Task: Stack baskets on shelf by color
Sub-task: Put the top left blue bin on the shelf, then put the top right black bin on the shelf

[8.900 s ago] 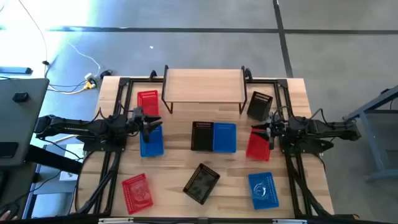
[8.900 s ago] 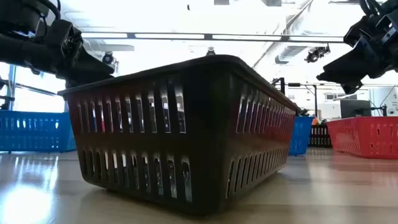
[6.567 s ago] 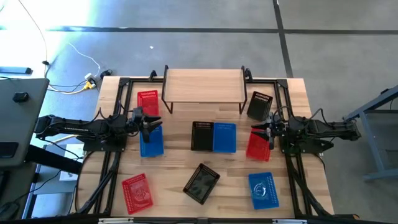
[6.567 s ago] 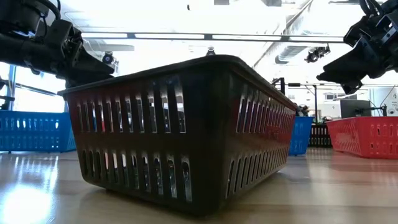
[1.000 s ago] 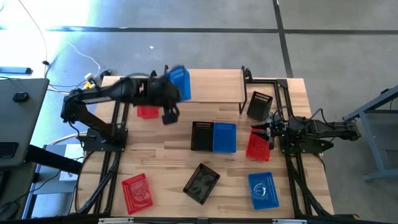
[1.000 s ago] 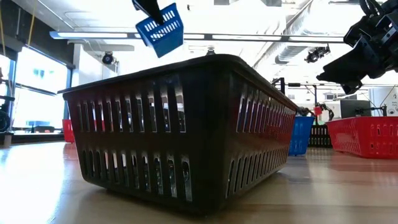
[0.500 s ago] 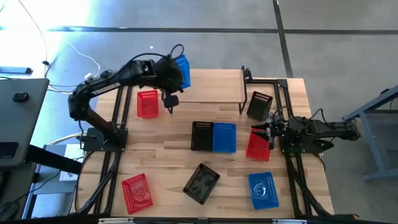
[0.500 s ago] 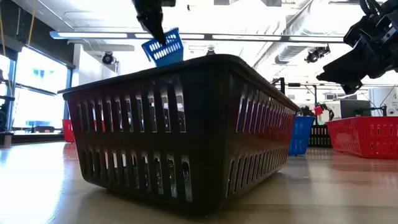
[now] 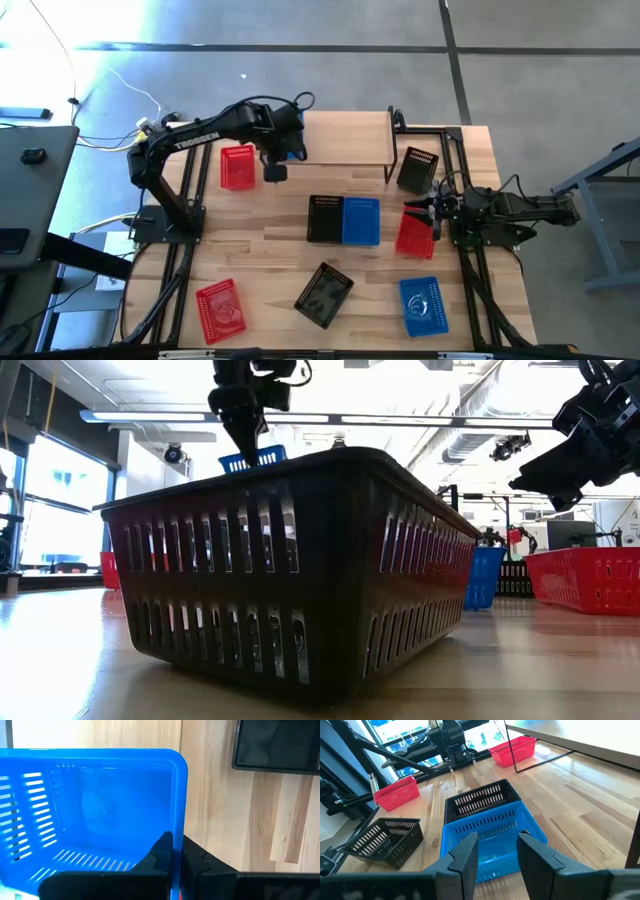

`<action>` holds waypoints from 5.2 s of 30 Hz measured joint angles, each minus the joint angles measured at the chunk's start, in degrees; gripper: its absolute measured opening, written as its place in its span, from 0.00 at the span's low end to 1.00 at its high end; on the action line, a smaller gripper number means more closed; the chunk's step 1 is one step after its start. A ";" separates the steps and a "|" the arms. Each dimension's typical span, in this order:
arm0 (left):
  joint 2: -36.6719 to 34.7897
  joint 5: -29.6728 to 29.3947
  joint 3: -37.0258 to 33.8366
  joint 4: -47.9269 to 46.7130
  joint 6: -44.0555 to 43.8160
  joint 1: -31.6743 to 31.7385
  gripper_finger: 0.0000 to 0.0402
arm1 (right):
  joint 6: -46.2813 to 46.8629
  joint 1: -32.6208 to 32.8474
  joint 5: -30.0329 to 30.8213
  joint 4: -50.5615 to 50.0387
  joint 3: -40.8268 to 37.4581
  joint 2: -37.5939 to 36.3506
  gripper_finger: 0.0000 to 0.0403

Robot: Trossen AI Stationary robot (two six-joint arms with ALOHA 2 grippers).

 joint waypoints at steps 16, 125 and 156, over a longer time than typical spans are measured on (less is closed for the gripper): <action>1.00 -1.49 0.00 -1.67 1.33 1.50 0.00 | 0.00 -0.01 -0.01 0.00 0.00 0.00 0.30; 0.40 14.97 4.00 4.37 -33.41 -15.58 0.29 | 4.16 -1.51 8.63 9.16 5.95 2.13 0.30; -13.35 4.35 -14.62 21.62 -40.72 -21.14 0.29 | -1.72 -11.79 3.72 -37.02 35.82 46.28 0.30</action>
